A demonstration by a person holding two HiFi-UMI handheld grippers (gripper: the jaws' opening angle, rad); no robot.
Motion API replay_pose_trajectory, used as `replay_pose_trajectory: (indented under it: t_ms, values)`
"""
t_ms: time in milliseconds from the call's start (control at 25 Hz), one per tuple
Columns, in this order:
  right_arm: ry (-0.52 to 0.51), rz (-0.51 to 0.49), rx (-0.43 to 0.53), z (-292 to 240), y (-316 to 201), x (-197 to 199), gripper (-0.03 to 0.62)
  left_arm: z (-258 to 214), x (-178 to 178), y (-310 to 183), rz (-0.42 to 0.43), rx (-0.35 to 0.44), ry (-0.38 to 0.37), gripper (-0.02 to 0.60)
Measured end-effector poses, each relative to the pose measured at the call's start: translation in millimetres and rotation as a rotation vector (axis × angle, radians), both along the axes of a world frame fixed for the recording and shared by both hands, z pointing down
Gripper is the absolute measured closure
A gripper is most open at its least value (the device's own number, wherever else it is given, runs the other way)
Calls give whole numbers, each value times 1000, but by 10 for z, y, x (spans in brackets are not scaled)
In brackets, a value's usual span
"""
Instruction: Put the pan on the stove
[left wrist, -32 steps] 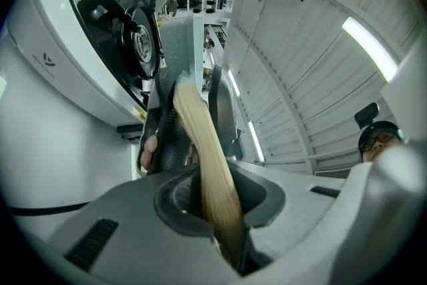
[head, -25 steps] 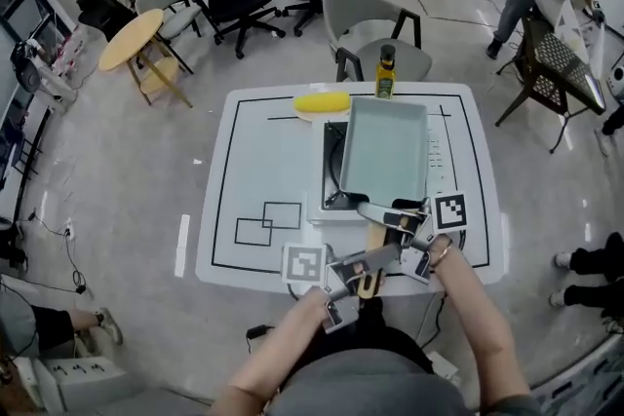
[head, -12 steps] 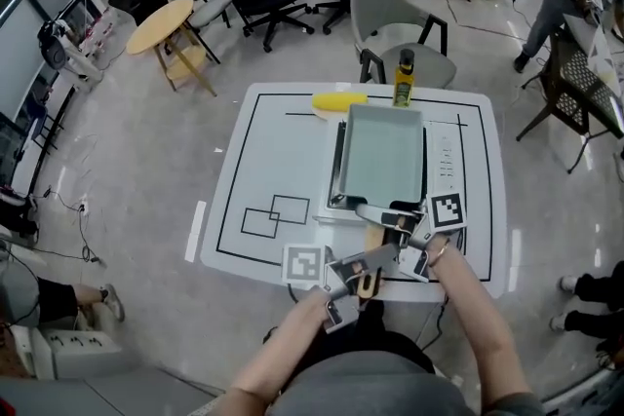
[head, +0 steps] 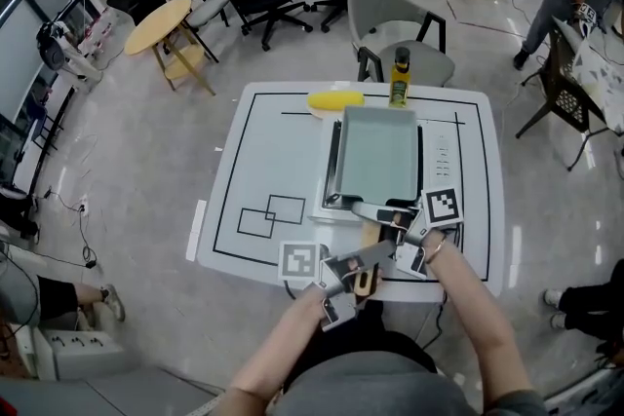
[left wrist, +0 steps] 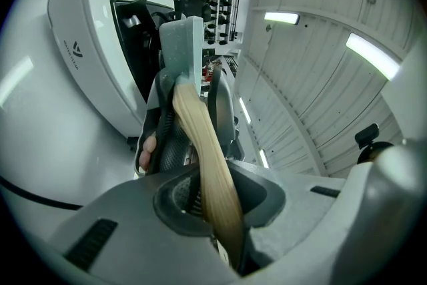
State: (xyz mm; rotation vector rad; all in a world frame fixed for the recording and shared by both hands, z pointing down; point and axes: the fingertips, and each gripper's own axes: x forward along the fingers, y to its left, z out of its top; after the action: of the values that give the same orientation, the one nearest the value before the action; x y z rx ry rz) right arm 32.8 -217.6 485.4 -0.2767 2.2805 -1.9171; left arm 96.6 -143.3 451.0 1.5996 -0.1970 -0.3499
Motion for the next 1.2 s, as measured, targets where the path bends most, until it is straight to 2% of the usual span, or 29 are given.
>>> replay_pose_trajectory:
  t_ms: [480,1200]
  values:
    - [-35,10,-70,33,-70,15,411,-9,6,-79,-12,-47,41,531]
    - [-32,13,-80,23,-86,14,418,-3,-1,-89,-3,-60,22,531]
